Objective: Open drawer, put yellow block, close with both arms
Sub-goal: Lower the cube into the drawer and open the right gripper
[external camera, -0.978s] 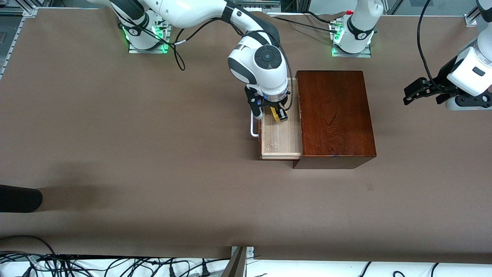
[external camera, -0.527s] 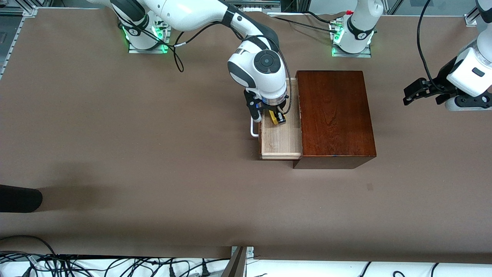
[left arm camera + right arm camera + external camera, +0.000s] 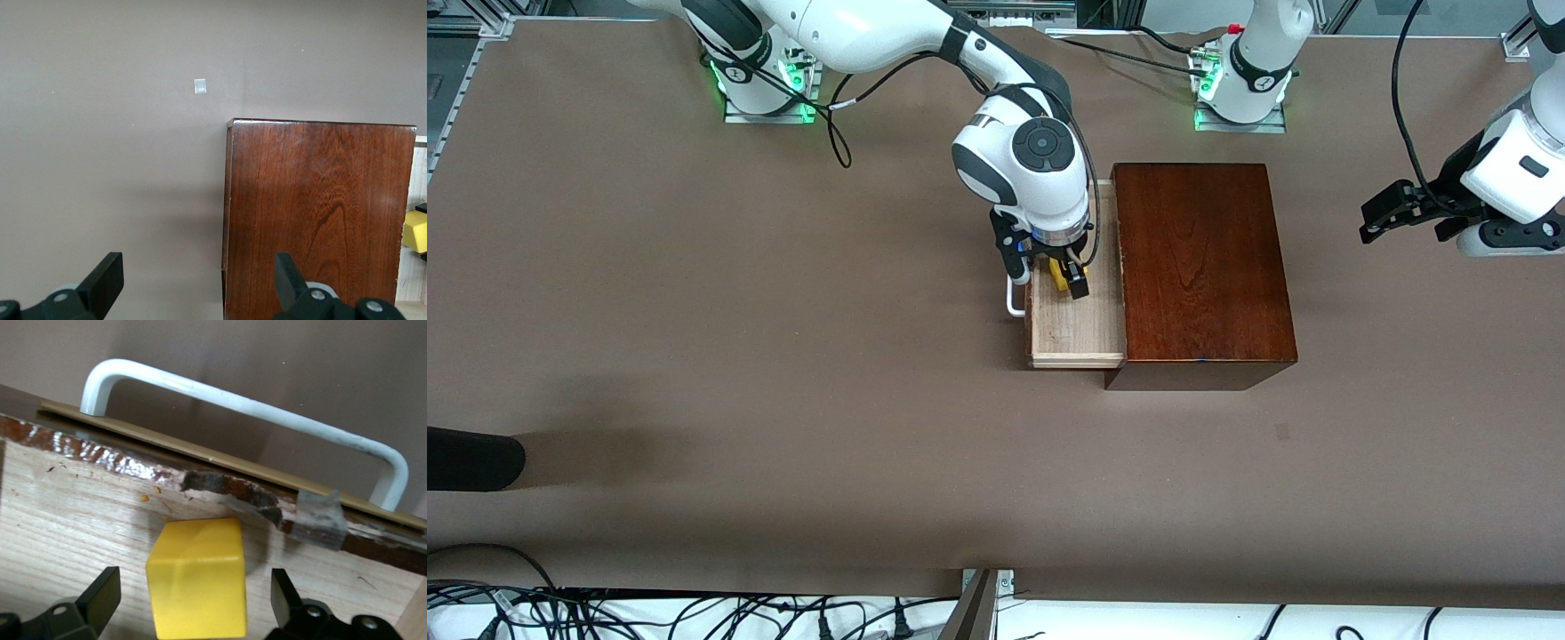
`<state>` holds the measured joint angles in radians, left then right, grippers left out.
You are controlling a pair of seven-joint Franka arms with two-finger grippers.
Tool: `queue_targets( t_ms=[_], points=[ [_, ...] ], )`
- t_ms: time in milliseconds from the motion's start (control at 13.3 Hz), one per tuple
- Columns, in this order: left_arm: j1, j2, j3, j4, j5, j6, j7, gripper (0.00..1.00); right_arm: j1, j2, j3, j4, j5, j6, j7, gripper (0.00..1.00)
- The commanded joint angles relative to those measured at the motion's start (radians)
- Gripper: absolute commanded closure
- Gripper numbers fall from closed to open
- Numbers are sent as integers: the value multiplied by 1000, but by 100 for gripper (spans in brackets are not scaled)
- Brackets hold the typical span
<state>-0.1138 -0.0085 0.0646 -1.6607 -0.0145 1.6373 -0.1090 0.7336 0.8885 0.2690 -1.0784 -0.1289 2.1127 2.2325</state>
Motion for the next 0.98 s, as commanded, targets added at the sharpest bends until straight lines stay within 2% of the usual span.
queue_targets(
  t_ms=[0, 301, 527, 752, 828, 903],
  points=[
    [9, 10, -3, 29, -7, -10, 23, 0, 0, 7, -2, 31, -14, -20, 6, 0],
    [6, 27, -6, 30, -19, -7, 19, 0, -49, -75, 10, 34, -8, -123, -83, 0],
    [-6, 55, -17, 42, -19, -2, 21, 0, -88, -186, 7, 32, 5, -267, -302, 0],
    [-12, 82, -20, 113, -33, -11, 6, 0, -212, -319, -2, -3, 104, -454, -763, 0],
    [-24, 82, -32, 116, -32, -16, 2, 0, -250, -360, -10, -29, 103, -503, -895, 0],
    [-26, 82, -55, 118, -32, -25, -29, 0, -259, -411, -43, -75, 104, -526, -1035, 0]
  ],
)
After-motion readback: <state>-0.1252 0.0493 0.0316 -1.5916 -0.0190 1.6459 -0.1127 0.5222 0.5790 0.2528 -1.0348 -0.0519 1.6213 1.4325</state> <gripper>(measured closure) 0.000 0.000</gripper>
